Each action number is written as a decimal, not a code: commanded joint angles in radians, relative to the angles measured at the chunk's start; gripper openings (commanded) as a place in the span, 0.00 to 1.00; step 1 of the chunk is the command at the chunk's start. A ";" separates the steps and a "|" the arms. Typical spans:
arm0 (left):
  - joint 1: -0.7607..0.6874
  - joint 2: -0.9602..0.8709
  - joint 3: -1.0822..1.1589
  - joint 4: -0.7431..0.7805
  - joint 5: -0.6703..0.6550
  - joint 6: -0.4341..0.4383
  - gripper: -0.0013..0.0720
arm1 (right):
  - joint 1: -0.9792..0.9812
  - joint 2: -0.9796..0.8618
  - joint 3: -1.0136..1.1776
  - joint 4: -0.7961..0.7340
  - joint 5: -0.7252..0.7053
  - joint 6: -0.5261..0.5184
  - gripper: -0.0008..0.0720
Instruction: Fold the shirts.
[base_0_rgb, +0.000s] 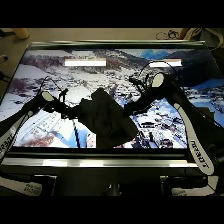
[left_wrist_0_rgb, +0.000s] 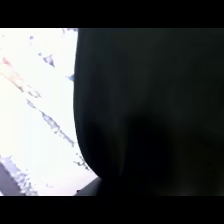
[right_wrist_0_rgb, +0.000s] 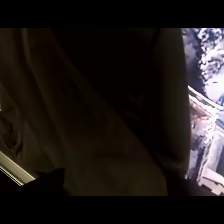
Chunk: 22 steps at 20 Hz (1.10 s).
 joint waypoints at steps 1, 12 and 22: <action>-0.013 -0.005 -0.001 -0.012 0.044 0.053 0.07 | 0.053 -0.069 -0.001 0.066 -0.102 -0.038 0.98; 0.029 0.559 0.211 0.019 0.070 0.154 0.06 | -0.007 0.251 0.190 -0.023 -0.213 -0.013 0.05; 0.077 1.085 0.435 0.180 0.184 -0.067 0.06 | -0.098 0.861 0.238 -0.232 -0.089 0.354 0.05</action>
